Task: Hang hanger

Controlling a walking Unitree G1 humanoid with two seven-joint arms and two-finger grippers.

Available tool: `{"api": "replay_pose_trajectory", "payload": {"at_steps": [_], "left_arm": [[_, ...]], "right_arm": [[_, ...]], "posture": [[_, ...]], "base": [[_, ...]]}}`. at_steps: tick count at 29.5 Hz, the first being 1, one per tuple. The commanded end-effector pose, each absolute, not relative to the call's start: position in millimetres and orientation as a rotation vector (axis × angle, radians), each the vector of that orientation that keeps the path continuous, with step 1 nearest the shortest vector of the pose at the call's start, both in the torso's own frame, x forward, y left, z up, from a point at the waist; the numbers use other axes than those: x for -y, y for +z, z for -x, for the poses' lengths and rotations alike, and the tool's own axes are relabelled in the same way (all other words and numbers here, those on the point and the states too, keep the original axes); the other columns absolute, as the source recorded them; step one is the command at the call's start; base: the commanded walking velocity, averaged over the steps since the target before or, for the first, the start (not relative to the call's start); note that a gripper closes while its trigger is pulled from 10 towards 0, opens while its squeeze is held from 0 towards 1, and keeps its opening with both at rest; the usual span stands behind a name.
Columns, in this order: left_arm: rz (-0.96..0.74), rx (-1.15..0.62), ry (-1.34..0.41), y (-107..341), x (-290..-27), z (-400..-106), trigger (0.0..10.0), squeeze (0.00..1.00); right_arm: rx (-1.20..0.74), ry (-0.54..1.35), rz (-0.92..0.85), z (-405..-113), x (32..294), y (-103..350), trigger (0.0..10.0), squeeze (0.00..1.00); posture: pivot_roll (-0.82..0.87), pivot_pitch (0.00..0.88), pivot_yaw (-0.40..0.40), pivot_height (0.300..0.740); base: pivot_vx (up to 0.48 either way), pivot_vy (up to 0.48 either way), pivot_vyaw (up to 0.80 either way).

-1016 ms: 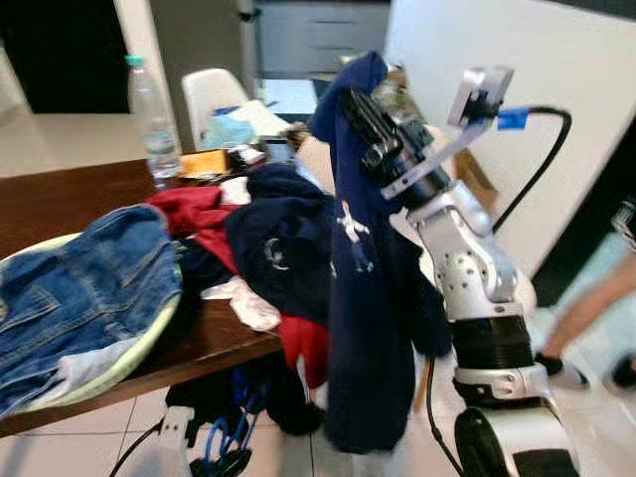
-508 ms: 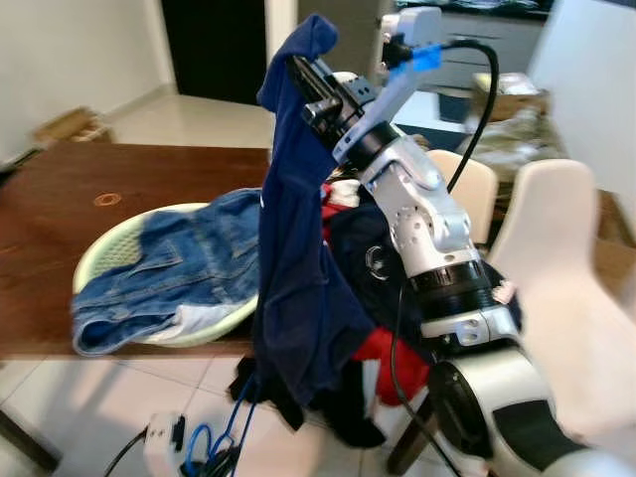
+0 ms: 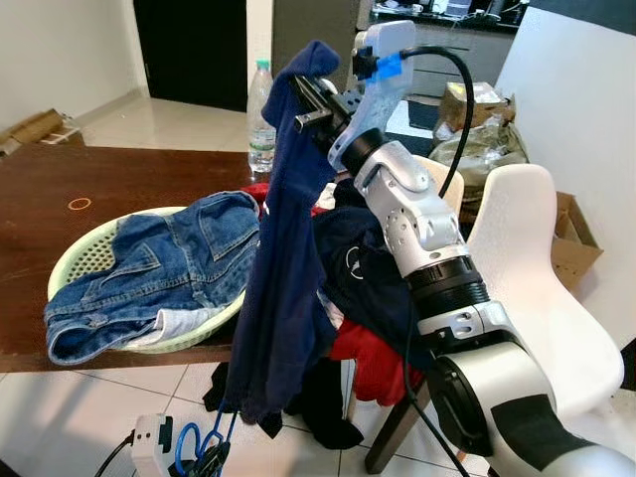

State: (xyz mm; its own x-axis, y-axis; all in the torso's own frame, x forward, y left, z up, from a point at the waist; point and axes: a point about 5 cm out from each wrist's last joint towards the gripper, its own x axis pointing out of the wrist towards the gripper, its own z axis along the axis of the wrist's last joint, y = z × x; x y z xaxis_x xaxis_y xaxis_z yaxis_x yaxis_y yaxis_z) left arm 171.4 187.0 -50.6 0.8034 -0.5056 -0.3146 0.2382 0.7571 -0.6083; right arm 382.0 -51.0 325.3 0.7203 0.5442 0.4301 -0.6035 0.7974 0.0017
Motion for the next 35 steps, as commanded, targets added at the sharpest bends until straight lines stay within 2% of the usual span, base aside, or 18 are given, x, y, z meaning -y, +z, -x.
{"api": "replay_pose_trajectory", "payload": {"at_steps": [1, 4, 13, 16, 20, 22, 24, 25, 26, 28, 29, 35], "left_arm": [[0.621, -0.51, -0.487, -52.0, -175.1, -169.6, 10.0, 0.0], [0.653, -0.556, -0.573, -55.2, -170.2, -158.6, 10.0, 0.0], [0.712, -0.59, -0.636, -58.8, -171.8, -144.5, 10.0, 0.0], [0.752, -0.648, -0.625, -67.8, -178.5, -127.7, 10.0, 0.0], [0.752, -0.648, -0.625, -67.8, -178.5, -127.7, 10.0, 0.0], [0.752, -0.688, -0.595, -73.8, -182.9, -116.9, 10.0, 0.0], [0.752, -0.688, -0.595, -73.8, -182.9, -116.9, 10.0, 0.0], [0.75, -0.703, -0.583, -75.3, -186.1, -113.8, 10.0, 0.0], [0.75, -0.703, -0.583, -75.3, -186.1, -113.8, 10.0, 0.0], [0.747, -0.736, -0.556, -78.7, -189.5, -106.9, 10.0, 0.0], [0.746, -0.748, -0.548, -80.0, -189.6, -104.5, 10.0, 0.0], [0.743, -0.769, -0.537, -82.1, -190.1, -99.9, 10.0, 0.0]], "right_arm": [[0.474, 0.597, -0.154, -383.4, 60.9, 334.5, 10.0, 0.0], [0.488, 0.586, -0.154, -384.6, 61.1, 337.4, 10.0, 0.0], [0.504, 0.582, -0.176, -384.7, 60.6, 343.1, 10.0, 0.0], [0.524, 0.594, -0.155, -384.7, 52.8, 352.8, 10.0, 0.0], [0.524, 0.594, -0.155, -384.7, 52.8, 352.8, 10.0, 0.0], [0.505, 0.647, -0.049, -382.1, 35.9, 351.3, 10.0, 0.0], [0.505, 0.647, -0.049, -382.1, 35.9, 351.3, 10.0, 0.0], [0.475, 0.671, 0.03, -381.4, 27.8, 345.4, 10.0, 0.0], [0.475, 0.671, 0.03, -381.4, 27.8, 345.4, 10.0, 0.0], [0.359, 0.742, 0.235, -380.5, 12.2, 316.4, 10.0, 0.0], [0.321, 0.765, 0.284, -379.8, 8.9, 306.3, 10.0, 0.0], [0.263, 0.79, 0.326, -379.0, 5.7, 289.8, 10.0, 0.0]], "posture": [[0.2, 0.0, -0.091, 0.74], [0.2, 0.0, -0.093, 0.74], [0.2, 0.0, -0.099, 0.74], [0.21, 0.0, -0.109, 0.74], [0.21, 0.0, -0.109, 0.74], [0.21, 0.0, -0.116, 0.74], [0.21, 0.0, -0.116, 0.74], [0.21, 0.0, -0.116, 0.74], [0.21, 0.0, -0.116, 0.74], [0.2, 0.0, -0.114, 0.74], [0.2, 0.0, -0.114, 0.74], [0.2, 0.0, -0.112, 0.74]], "base": [[0.48, 0.0, 0.0], [0.48, 0.0, 0.0], [0.48, 0.0, 0.0], [0.097, 0.0, 0.0], [0.0, 0.0, 0.0], [0.0, 0.0, 0.0], [0.0, 0.0, 0.0], [0.0, 0.0, 0.0], [0.0, 0.0, 0.0], [0.0, 0.0, 0.0], [0.0, 0.0, 0.0], [0.0, 0.0, 0.0]]}}
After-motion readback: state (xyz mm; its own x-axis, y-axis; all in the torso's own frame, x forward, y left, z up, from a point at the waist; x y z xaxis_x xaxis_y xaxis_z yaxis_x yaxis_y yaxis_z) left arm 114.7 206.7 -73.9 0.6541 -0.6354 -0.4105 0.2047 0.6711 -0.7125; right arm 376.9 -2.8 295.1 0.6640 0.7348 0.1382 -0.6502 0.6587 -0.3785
